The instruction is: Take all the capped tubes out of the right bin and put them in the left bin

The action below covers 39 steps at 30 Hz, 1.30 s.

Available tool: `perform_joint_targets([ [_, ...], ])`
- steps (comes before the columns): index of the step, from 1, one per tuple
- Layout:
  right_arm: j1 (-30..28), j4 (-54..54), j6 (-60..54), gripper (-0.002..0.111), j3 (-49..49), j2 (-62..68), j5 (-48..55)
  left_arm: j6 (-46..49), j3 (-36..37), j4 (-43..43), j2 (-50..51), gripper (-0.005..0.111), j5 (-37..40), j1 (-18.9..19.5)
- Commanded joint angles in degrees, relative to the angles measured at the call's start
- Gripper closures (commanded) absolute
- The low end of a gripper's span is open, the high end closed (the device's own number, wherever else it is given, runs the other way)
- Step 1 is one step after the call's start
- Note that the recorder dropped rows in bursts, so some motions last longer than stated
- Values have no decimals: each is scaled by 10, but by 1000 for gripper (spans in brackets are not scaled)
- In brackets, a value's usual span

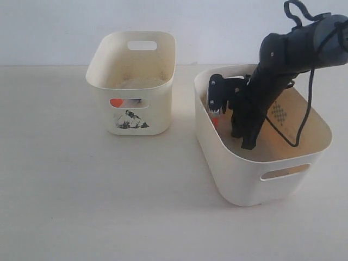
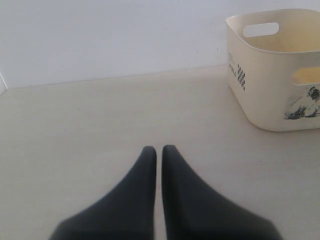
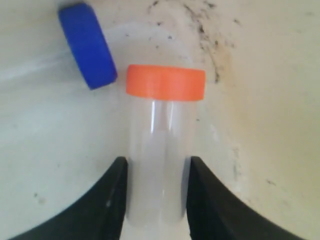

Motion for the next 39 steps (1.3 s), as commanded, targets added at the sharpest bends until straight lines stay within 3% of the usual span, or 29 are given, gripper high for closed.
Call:
perform_joint_targets([
  [1,-2,-7,54,108,0,-65,15,-7,-2,-6,-1,102,-5,1],
  [8,-2,-12,152,108,0,-152,20,-7,-2,-6,-1,102,-5,1],
  [13,-2,-3,352,108,0,-223,15,-7,-2,-6,-1,102,-5,1],
  [15,-2,65,416,108,0,-248,-1,-7,-2,-6,-1,102,-5,1],
  [20,12,329,370,108,0,-253,-80,-7,-2,-6,-1,102,-5,1],
  [23,49,404,313,108,0,-226,-171,-7,-2,-6,-1,102,-5,1],
  [26,89,422,312,108,-14,-182,-240,-7,-2,-6,-1,102,-5,1],
  [34,158,422,320,108,-141,-47,-247,-7,-2,-6,-1,102,-5,1],
  [36,164,422,321,102,-164,-22,-238,-7,-2,-6,-1,102,-5,1],
  [39,164,422,333,76,-185,0,-218,-7,-2,-6,-1,102,-5,1],
])
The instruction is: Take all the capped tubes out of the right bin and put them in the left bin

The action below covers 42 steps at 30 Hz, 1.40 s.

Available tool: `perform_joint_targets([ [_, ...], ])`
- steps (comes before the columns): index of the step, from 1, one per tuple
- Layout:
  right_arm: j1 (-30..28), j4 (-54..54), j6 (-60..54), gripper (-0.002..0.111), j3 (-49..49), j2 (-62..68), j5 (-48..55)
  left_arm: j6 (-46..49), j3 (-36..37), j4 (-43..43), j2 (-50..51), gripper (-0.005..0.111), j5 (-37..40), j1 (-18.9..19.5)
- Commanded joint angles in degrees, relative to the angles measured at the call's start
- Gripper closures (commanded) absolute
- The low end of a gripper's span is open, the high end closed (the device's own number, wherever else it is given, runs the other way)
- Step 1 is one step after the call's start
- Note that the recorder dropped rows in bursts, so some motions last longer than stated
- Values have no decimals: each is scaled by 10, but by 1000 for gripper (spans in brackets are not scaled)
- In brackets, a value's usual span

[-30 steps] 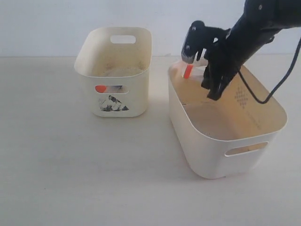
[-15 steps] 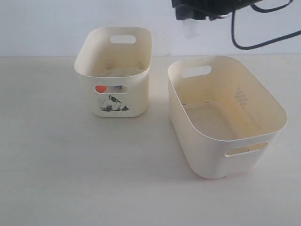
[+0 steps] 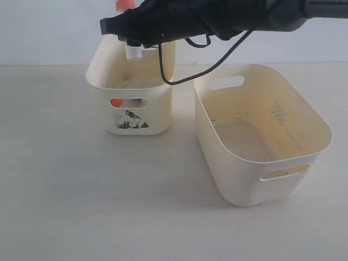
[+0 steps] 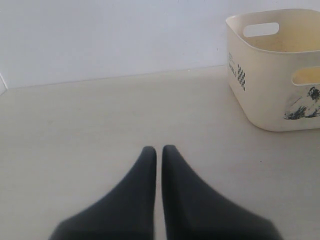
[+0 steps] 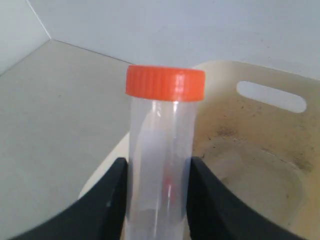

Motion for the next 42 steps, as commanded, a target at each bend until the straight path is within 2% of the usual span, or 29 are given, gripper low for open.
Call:
perform_joint_targets([
  [1,0,2,21,61,-31,28,16,-7,-2,-6,-1,102,-5,1],
  [3,0,2,28,37,-31,28,8,-7,-2,-6,-1,102,-5,1],
  [5,0,2,28,33,-31,28,9,-7,-2,-6,-1,102,-5,1],
  [12,-18,-2,29,61,-31,-27,111,-7,-2,-6,-1,102,-5,1],
  [15,-53,-10,40,84,-31,-75,190,-7,-2,-6,-1,102,-5,1],
  [18,-111,-24,86,109,-31,-117,277,-7,-2,-6,-1,102,-5,1],
  [21,-173,-70,199,108,-31,-136,392,-7,-2,-6,-1,102,-5,1],
  [24,-209,-152,241,108,-24,-136,493,-7,-2,-6,-1,102,-5,1],
  [27,-225,-182,260,108,2,-136,546,-7,-2,-6,-1,102,-5,1],
  [35,-230,-194,255,108,74,-116,533,-7,-2,-6,-1,102,-5,1],
  [42,-230,-153,235,108,91,-67,542,-7,-2,-6,-1,102,-5,1],
])
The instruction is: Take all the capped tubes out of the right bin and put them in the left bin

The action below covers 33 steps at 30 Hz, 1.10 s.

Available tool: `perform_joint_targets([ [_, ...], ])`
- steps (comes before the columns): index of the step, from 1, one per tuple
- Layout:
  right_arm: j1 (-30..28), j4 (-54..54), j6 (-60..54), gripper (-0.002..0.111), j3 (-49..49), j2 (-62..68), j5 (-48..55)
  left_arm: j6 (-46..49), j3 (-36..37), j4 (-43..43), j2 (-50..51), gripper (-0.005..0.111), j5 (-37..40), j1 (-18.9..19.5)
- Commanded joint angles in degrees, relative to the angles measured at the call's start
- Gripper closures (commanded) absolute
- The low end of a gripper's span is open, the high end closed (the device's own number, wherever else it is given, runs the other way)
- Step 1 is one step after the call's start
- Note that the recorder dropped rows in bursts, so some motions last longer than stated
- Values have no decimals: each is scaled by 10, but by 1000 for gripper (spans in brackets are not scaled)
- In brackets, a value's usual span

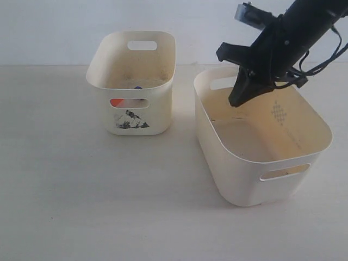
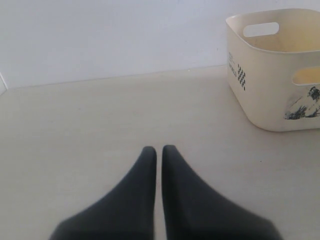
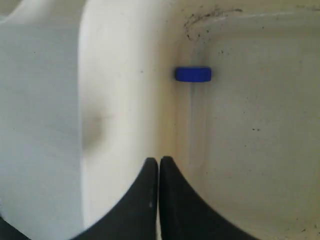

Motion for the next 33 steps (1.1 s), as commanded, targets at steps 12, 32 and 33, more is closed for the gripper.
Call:
perform_joint_targets([
  [12,-5,30,-51,60,5,79,-5,-7,-2,-6,-1,102,-5,1],
  [32,-5,37,-52,56,5,145,-21,-7,-2,-6,-1,102,-5,1],
  [33,-5,37,-52,54,5,146,-24,-7,-2,-6,-1,102,-5,1],
])
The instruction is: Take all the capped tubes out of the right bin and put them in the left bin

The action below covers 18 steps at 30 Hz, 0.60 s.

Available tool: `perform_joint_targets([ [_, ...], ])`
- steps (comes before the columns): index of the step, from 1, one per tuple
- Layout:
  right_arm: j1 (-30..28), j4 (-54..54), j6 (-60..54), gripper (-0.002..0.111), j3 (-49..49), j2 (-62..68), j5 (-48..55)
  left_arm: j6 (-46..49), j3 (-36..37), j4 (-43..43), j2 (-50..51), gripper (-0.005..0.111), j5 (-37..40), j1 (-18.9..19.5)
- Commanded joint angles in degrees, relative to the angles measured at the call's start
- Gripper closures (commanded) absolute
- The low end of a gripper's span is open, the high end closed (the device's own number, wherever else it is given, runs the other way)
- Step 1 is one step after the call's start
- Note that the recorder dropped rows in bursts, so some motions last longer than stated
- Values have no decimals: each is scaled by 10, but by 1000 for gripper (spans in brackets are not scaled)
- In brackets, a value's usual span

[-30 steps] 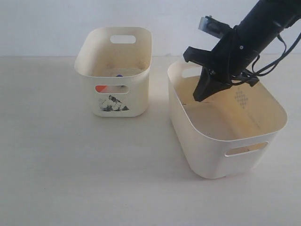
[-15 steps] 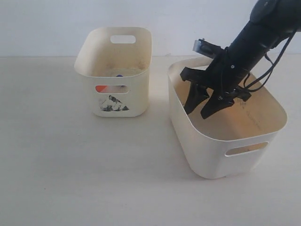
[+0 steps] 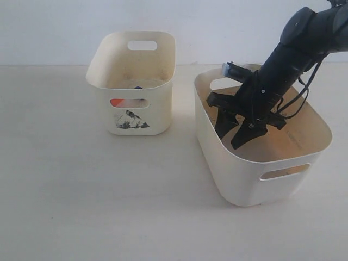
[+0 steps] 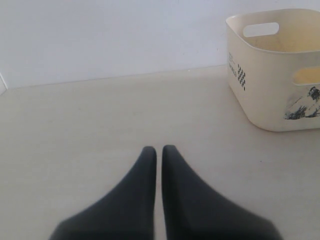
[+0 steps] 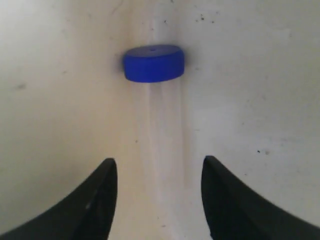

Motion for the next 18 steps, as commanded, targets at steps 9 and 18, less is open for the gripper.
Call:
perform_joint_targets([
  [9,2,2,-10,45,0,5,-34,-7,-2,-6,-1,102,-5,1],
  [18,30,-4,-6,45,0,5,-67,-7,-2,-6,-1,102,-5,1],
])
